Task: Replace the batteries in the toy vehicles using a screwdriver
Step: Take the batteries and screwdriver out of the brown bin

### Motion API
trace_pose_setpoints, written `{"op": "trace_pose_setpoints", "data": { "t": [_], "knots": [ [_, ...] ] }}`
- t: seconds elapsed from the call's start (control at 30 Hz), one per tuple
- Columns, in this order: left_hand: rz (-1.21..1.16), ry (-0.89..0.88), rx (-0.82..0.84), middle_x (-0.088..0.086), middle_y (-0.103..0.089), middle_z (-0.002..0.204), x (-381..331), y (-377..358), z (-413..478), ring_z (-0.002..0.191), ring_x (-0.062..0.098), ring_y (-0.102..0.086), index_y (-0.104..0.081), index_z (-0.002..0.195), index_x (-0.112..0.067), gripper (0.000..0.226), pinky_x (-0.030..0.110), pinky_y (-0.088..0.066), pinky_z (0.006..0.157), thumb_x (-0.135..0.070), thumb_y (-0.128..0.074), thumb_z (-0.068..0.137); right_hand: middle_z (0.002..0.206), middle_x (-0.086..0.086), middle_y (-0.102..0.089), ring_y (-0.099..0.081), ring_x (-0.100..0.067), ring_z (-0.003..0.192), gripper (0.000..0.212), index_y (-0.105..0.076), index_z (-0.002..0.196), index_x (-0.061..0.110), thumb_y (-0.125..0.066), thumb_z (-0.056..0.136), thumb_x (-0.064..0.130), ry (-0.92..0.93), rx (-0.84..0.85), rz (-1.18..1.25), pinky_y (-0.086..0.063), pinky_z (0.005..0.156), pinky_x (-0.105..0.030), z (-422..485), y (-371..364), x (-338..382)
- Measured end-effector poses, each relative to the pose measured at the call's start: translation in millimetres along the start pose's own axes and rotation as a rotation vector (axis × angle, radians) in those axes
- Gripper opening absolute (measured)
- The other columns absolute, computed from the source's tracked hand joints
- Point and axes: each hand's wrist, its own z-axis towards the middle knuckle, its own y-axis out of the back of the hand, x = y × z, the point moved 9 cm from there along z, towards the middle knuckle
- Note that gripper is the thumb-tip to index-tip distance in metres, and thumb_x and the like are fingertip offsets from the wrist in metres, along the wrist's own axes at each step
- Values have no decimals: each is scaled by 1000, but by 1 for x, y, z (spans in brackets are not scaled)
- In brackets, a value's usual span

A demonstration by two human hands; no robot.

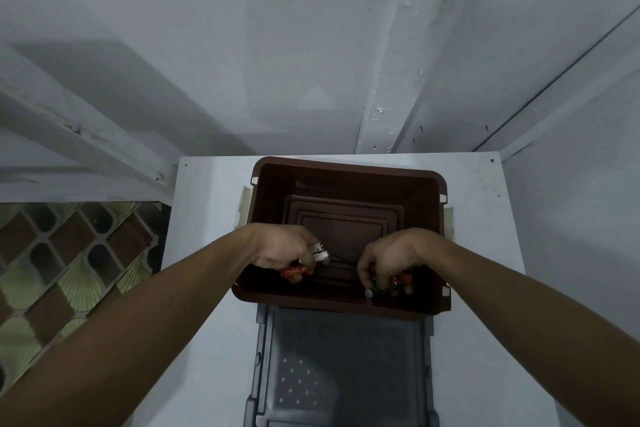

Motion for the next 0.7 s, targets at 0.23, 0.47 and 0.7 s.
{"op": "trace_pose_setpoints", "data": {
  "t": [0.23,0.47,0.7],
  "knots": [
    [-2,55,-151,8,-47,69,-3,11,-6,41,11,-44,-54,85,-6,16,18,-31,36,5,-42,81,84,-6,-57,-58,-15,68,26,-60,80,17,-56,86,-8,-5,-7,-26,-48,43,-21,-2,0,0],
    [10,8,-268,4,-46,73,-9,23,-5,53,10,-39,-53,78,-11,26,18,-27,37,-30,-68,87,84,-6,-58,-59,-15,67,25,-61,80,17,-57,85,-7,-11,-21,-74,-48,44,-22,-1,0,1],
    [447,-210,-447,-5,-49,63,-48,40,-29,61,10,-48,-50,67,-16,40,20,-41,55,-44,-76,79,85,-6,-57,-58,-15,66,23,-59,82,17,-56,86,-6,-7,-32,-119,-48,46,-24,-2,0,3]
  ]
}}
